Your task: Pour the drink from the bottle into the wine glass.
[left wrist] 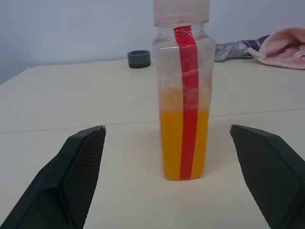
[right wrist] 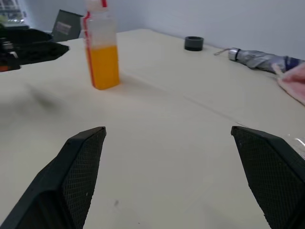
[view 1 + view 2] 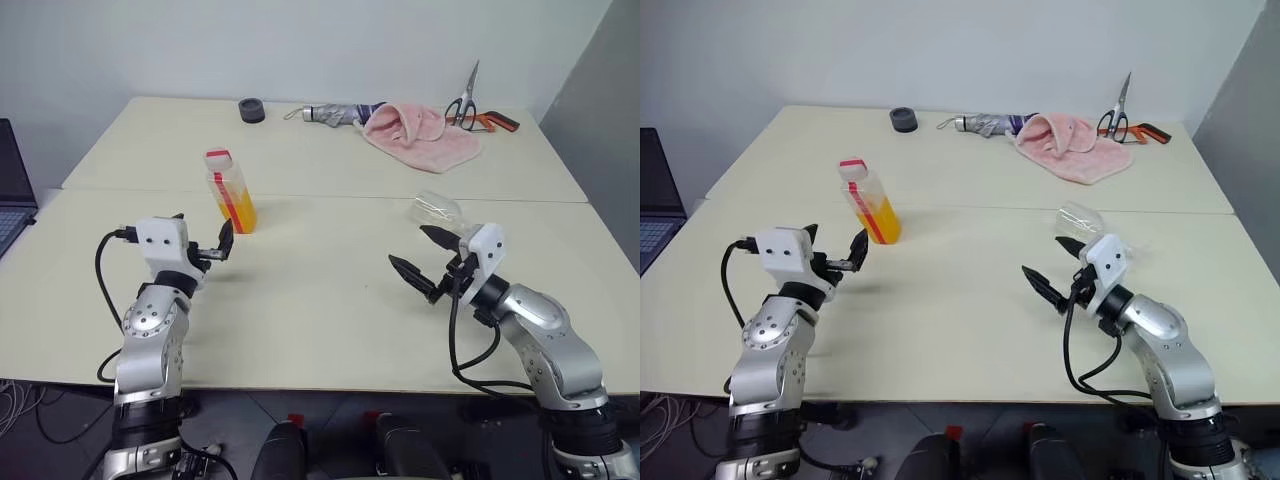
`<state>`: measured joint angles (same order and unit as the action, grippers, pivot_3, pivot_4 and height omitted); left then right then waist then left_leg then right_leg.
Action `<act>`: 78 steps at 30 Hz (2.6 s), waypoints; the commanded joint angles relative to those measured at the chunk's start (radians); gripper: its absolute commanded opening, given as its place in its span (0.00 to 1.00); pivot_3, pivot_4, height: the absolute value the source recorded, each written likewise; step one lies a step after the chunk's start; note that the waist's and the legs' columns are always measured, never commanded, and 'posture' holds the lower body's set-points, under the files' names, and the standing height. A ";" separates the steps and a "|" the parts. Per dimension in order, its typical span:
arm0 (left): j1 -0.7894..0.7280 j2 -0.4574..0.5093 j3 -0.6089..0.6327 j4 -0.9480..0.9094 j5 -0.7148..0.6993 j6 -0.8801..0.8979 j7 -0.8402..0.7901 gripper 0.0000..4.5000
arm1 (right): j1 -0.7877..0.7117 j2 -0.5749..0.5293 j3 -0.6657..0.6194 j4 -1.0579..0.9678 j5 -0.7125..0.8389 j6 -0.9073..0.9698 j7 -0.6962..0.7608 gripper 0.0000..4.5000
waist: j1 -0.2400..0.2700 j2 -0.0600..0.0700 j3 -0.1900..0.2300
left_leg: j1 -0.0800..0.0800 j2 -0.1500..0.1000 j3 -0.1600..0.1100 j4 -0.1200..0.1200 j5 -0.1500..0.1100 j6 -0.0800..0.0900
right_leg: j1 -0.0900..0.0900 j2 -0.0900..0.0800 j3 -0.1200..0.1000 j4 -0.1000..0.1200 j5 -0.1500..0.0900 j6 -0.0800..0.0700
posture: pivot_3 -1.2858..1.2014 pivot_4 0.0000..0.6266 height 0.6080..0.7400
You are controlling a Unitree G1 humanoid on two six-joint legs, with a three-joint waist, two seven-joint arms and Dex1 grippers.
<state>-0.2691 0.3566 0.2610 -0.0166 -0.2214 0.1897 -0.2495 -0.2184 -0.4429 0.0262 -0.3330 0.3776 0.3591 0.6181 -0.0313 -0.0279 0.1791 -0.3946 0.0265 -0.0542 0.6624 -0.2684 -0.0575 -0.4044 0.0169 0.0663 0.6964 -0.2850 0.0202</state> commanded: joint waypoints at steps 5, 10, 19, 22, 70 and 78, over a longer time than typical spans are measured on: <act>-0.099 0.022 -0.031 0.076 0.031 0.001 -0.001 0.99 | -0.024 -0.040 0.015 -0.035 0.063 0.038 0.117 1.00 | 0.001 0.000 0.000 | 0.000 0.000 0.000 0.000 0.000 0.000 | 0.000 0.000 0.000 0.000 0.000 0.000 | 0.52 0.24 1.00; -0.146 0.014 -0.027 0.121 0.009 -0.004 -0.020 0.99 | -0.037 -0.030 0.028 -0.025 0.052 0.029 0.125 1.00 | 0.001 0.000 0.000 | 0.000 0.000 0.000 0.000 0.000 0.000 | 0.000 0.000 0.000 0.000 0.000 0.000 | 0.52 0.24 1.00; -0.231 0.014 -0.035 0.197 0.033 -0.003 0.003 0.99 | -0.065 -0.009 0.045 -0.030 0.044 0.039 0.119 1.00 | 0.001 0.000 0.000 | 0.000 0.000 -0.001 0.000 0.000 0.000 | 0.000 0.000 0.000 0.000 0.000 0.000 | 0.52 0.24 1.00; -0.260 0.015 -0.037 0.223 0.034 -0.001 0.002 0.99 | -0.086 -0.012 0.052 -0.030 0.052 0.050 0.129 1.00 | 0.001 0.000 0.000 | -0.001 0.000 -0.001 0.000 0.000 0.000 | 0.000 0.000 -0.001 0.000 0.000 0.000 | 0.52 0.24 1.00; -0.510 0.012 -0.068 0.546 0.101 -0.111 0.015 0.99 | -0.306 0.012 0.094 0.032 0.136 0.143 0.227 1.00 | 0.001 0.000 0.000 | -0.003 0.000 -0.003 0.001 0.000 0.000 | -0.001 -0.001 -0.003 0.000 0.000 0.000 | 0.52 0.24 1.00; -0.516 0.011 -0.062 0.562 0.093 -0.124 0.015 0.60 | -0.315 0.018 0.090 0.044 0.132 0.135 0.230 1.00 | 0.001 0.000 0.000 | -0.003 0.000 -0.003 0.001 0.000 0.000 | -0.001 -0.001 -0.003 0.000 0.000 0.000 | 0.52 0.24 1.00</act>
<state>-0.7530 0.3652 0.1997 0.5607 -0.1279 0.0951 -0.2328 -0.5160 -0.4267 0.1340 -0.2685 0.5037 0.5113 0.8455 -0.0304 -0.0280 0.1792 -0.3973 0.0265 -0.0574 0.6631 -0.2683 -0.0576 -0.4057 0.0157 0.0629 0.6965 -0.2848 0.0199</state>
